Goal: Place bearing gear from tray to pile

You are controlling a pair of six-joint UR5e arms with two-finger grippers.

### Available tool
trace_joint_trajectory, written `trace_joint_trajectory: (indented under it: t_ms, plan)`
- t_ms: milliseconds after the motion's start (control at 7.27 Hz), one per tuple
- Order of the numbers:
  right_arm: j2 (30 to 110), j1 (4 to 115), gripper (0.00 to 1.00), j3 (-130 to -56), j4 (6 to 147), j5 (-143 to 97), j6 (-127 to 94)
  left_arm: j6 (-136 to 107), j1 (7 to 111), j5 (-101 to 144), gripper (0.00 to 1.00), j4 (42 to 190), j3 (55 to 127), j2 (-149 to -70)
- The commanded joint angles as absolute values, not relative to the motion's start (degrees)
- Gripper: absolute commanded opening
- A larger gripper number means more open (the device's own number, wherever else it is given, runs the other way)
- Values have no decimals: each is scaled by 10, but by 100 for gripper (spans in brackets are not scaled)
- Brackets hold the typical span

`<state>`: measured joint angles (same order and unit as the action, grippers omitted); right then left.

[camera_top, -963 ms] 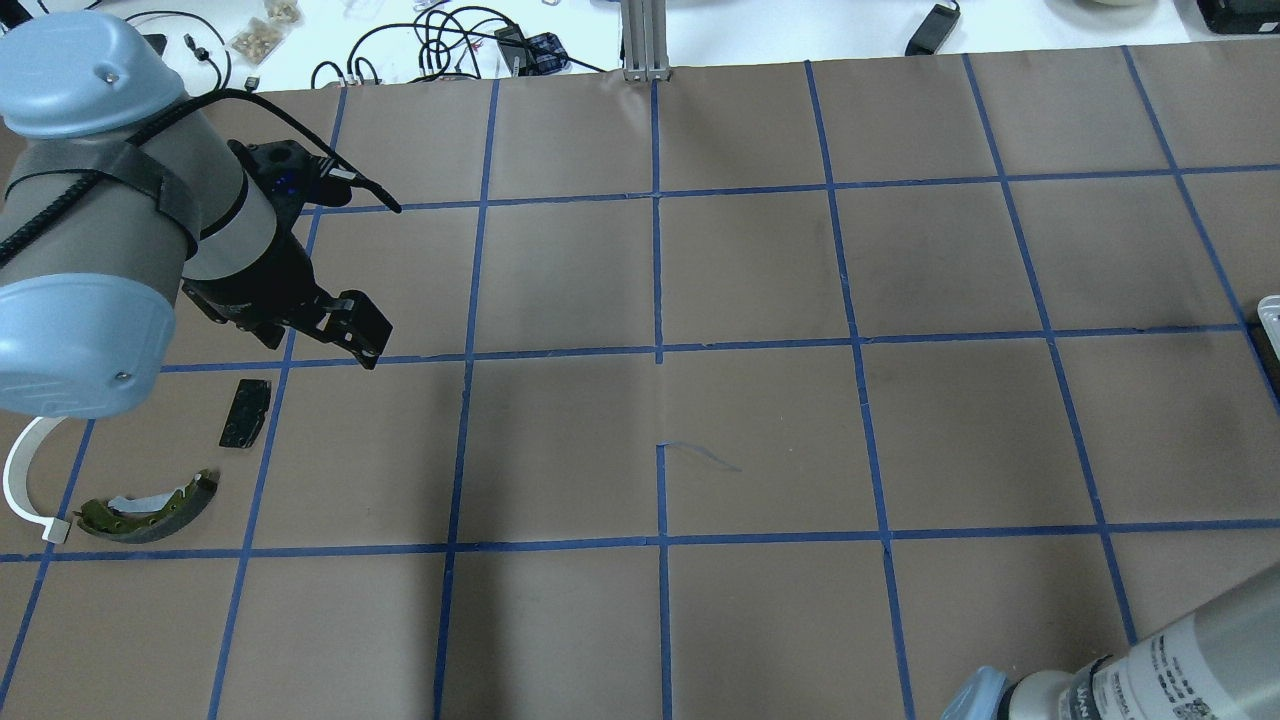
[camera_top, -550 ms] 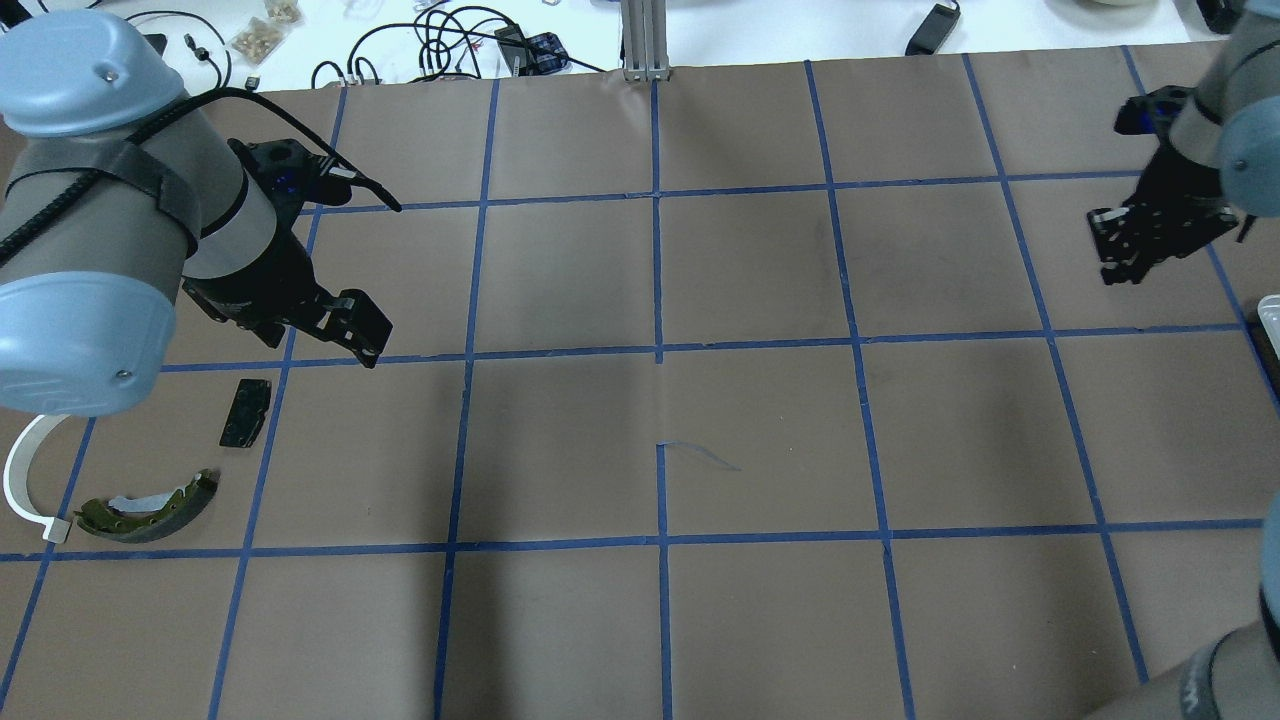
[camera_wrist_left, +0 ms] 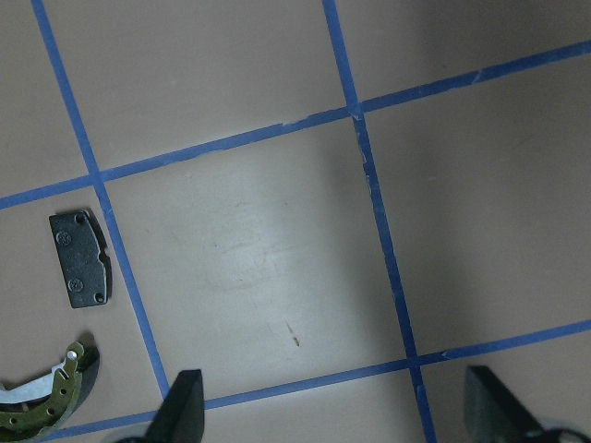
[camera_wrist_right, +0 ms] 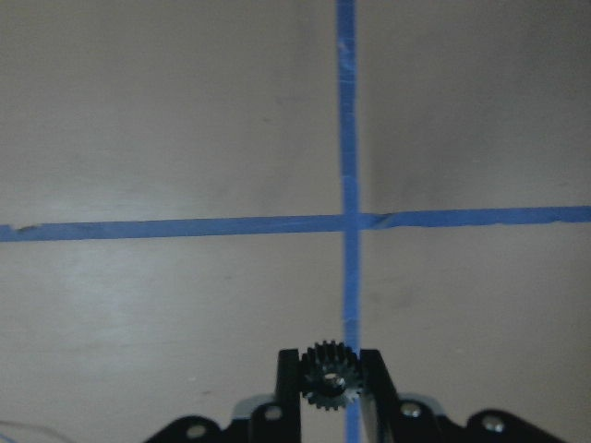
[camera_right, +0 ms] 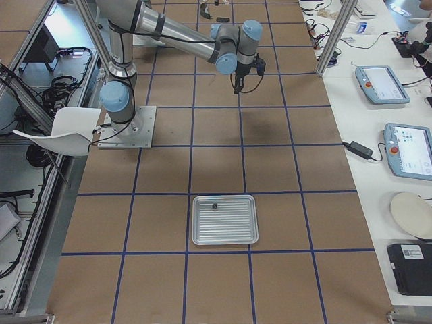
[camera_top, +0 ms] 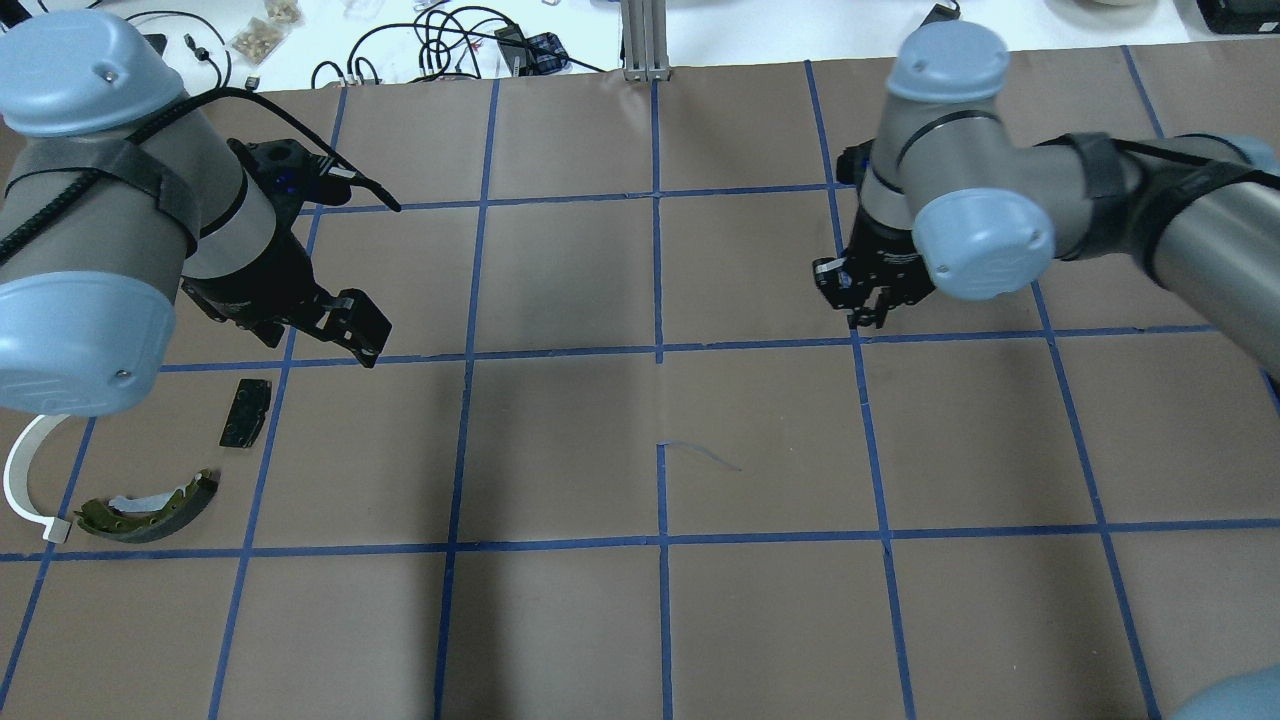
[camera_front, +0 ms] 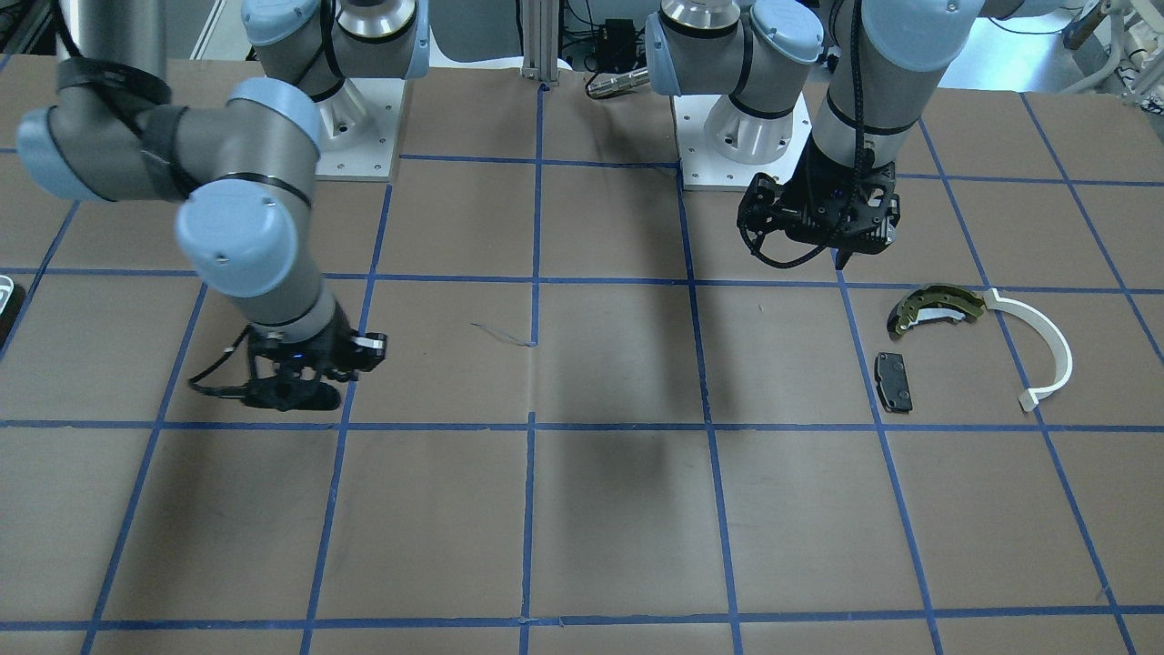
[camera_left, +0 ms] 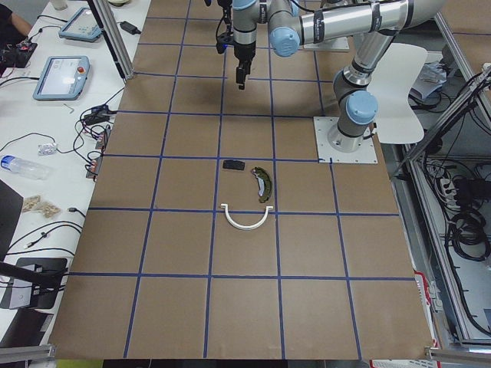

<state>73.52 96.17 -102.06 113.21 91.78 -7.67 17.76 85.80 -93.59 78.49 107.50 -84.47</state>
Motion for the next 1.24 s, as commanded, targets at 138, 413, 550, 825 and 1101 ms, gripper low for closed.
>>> trace_joint_trajectory:
  t_ms: [138, 413, 550, 825, 1101]
  plan:
    - [677, 1154, 0, -1021, 1243, 917, -286, 178, 857, -936, 100, 785, 1076, -845]
    - [657, 1190, 3, -1020, 1265, 861, -344, 186, 857, -937, 100, 786, 1076, -845]
    - [651, 1194, 15, -1022, 1271, 859, -348, 186, 857, -937, 100, 786, 1076, -845]
    - [654, 1179, 100, -1013, 1270, 878, -304, 186, 857, -936, 100, 786, 1076, -845]
    - [695, 1098, 100, -1016, 1259, 882, -216, 186, 859, -936, 100, 786, 1077, -845]
